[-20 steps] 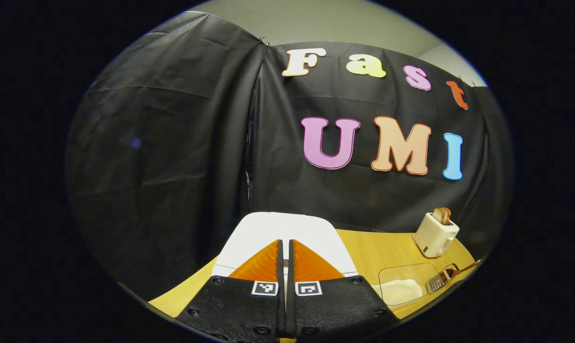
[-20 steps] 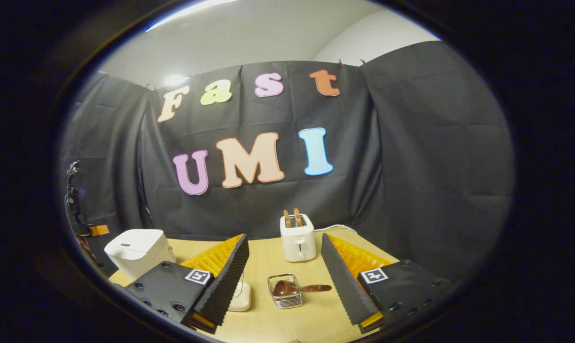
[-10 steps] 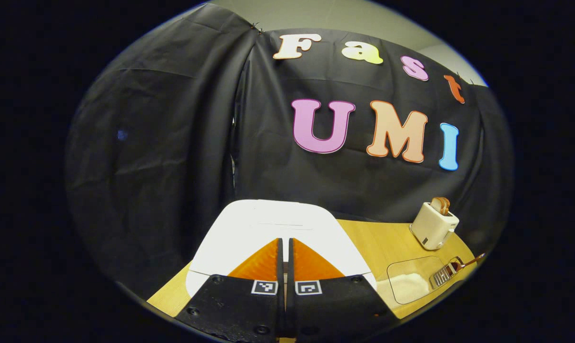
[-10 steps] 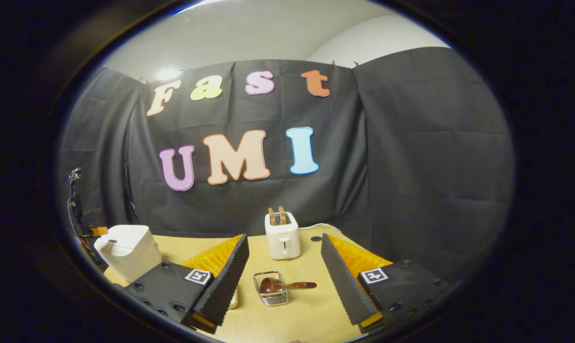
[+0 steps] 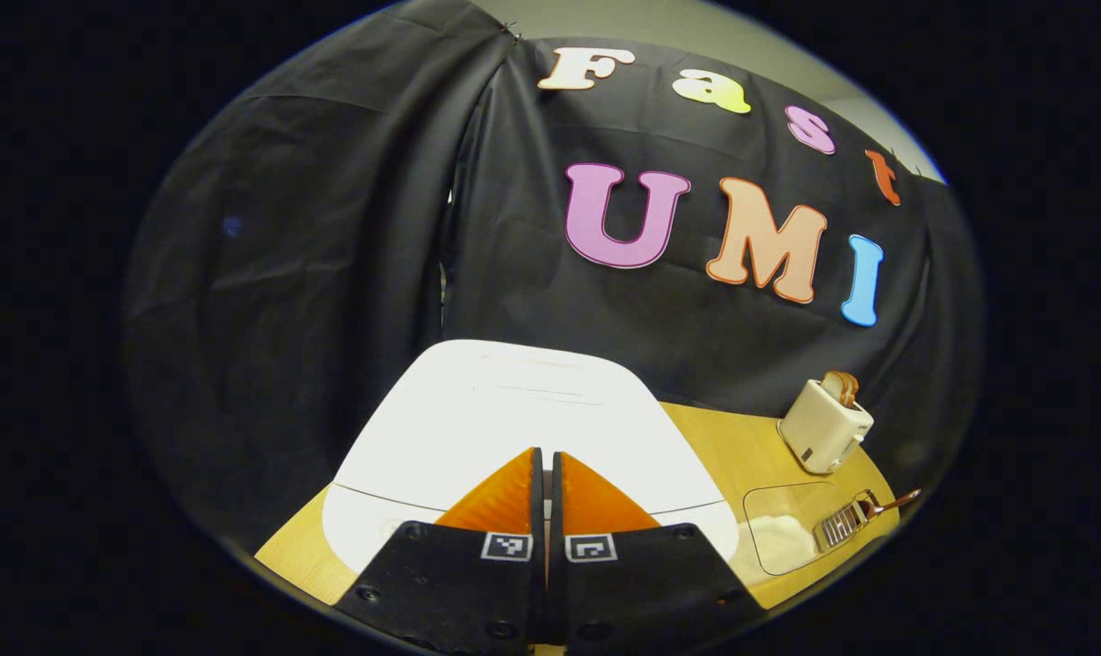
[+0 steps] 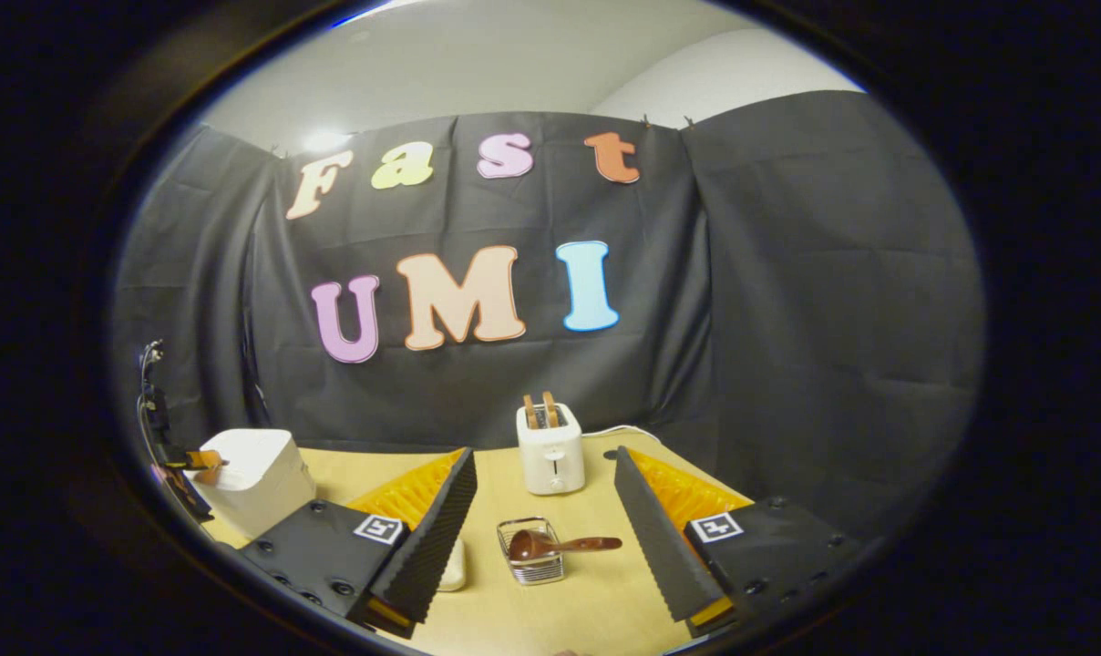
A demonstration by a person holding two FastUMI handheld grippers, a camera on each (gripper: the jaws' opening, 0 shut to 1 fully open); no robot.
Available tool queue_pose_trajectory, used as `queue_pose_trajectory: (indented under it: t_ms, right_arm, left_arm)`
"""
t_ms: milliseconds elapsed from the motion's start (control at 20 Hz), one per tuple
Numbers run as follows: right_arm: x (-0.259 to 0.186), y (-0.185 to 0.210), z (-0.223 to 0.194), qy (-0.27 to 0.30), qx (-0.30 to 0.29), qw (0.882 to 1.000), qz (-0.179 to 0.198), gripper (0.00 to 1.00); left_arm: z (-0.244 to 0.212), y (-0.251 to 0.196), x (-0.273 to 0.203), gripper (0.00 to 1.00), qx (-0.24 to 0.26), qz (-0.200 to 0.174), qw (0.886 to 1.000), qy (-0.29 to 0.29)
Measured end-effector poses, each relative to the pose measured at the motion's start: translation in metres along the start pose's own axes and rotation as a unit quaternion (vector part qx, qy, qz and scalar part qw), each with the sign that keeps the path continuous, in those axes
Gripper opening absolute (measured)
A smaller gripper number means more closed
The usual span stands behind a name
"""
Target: Close the left gripper, press the button to open the rice cooker; take a wooden spoon from the chopstick holder with the right hand, scoop a spoonful of rice and pour it into the rice cooker, then put the wooden spoon back into the chopstick holder.
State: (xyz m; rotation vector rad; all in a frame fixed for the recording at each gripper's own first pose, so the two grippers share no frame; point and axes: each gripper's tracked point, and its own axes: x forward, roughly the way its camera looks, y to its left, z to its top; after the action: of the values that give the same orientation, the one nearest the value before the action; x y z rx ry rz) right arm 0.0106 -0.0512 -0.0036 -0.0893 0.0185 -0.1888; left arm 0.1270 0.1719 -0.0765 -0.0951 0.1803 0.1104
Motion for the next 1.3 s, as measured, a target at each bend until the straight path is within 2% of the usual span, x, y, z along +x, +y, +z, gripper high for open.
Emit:
queue_pose_trajectory:
  t_ms: [400, 550, 900, 1300]
  right_arm:
    - [-0.005, 0.003, 0.002, -0.005, -0.007, 1.000, 0.011, 0.99]
    - [-0.008, -0.002, 0.002, -0.007, -0.005, 1.000, 0.007, 0.99]
    - [-0.009, 0.001, 0.002, -0.007, -0.006, 1.000, 0.017, 0.99]
    - [-0.005, -0.002, -0.012, 0.004, 0.006, 0.999, 0.032, 0.99]
  left_arm:
    - [0.000, -0.002, -0.001, 0.00, 0.034, 0.011, 0.999, 0.006]
    - [0.031, -0.008, -0.005, 0.00, 0.060, 0.018, 0.997, -0.038]
    - [0.101, -0.032, -0.025, 0.00, 0.069, 0.000, 0.992, -0.104]
    - [0.091, -0.055, -0.060, 0.00, 0.045, -0.010, 0.994, -0.099]
